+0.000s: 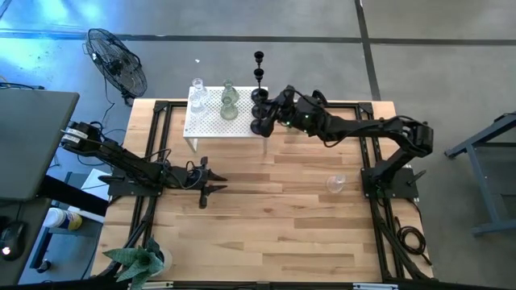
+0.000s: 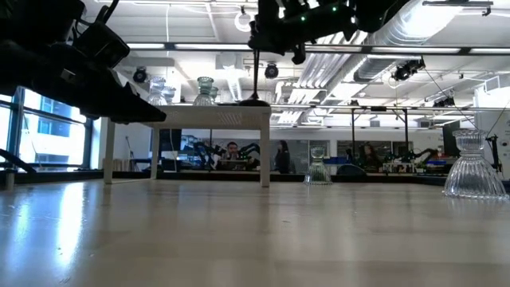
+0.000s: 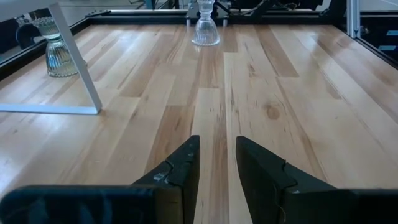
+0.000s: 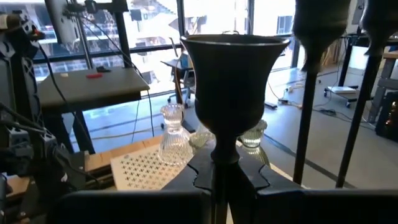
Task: Pick & Place candle stick holders
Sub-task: Align the black candle holder with the other black candle holder on the shelf
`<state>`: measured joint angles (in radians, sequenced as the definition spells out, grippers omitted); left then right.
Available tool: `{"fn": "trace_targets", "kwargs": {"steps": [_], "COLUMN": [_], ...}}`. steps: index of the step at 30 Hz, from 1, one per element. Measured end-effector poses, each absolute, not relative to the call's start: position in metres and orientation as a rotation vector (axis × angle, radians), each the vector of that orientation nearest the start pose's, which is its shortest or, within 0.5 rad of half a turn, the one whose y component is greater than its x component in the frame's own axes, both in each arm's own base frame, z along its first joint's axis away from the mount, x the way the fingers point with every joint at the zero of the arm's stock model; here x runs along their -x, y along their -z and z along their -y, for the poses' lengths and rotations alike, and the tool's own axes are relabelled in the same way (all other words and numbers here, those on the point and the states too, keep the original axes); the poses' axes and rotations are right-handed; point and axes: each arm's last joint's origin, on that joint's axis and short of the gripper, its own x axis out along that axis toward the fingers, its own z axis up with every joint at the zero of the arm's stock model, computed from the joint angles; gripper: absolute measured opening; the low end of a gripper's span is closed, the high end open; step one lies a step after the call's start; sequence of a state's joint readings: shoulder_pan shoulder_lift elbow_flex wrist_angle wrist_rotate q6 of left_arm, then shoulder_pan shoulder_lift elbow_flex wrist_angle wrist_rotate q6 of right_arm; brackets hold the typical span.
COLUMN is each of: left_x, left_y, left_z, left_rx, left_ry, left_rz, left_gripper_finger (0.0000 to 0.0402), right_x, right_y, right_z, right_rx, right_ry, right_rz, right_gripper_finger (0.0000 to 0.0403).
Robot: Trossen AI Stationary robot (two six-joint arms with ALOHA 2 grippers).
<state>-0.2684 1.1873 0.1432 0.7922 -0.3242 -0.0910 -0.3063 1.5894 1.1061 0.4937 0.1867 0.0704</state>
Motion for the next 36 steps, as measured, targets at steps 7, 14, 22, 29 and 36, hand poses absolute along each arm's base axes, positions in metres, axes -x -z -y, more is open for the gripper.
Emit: {"fn": "trace_targets", "kwargs": {"steps": [7, 14, 22, 29, 36], "left_x": [-0.1841, -0.1841, -0.1841, -0.1841, -0.1841], "left_y": [-0.1430, -0.1429, -0.1429, -0.1429, -0.1429], "left_z": [0.0411, 0.0411, 0.0411, 0.0411, 0.0411], "left_rx": [0.017, 0.017, 0.017, 0.017, 0.017], "left_ry": [-0.066, -0.066, -0.066, -0.065, -0.065], "left_rz": [-0.238, -0.239, -0.239, -0.239, -0.239], "left_gripper_finger": [0.0099, 0.0099, 0.0099, 0.0099, 0.0099], "right_x": [-0.3472, -0.3472, -0.3472, -0.3472, -0.3509], "right_y": [-0.3072, -0.3062, -0.3069, -0.3119, -0.3072], "right_z": [0.1161, 0.1161, 0.1161, 0.1159, 0.1191], "right_rx": [-0.069, -0.069, -0.065, -0.056, -0.056], "right_ry": [0.494, 0.495, 0.494, 0.486, 0.485], "right_rz": [0.024, 0.014, 0.020, 0.071, 0.082], "right_gripper_finger": [0.0015, 0.0016, 0.0017, 0.0011, 0.0010]}}
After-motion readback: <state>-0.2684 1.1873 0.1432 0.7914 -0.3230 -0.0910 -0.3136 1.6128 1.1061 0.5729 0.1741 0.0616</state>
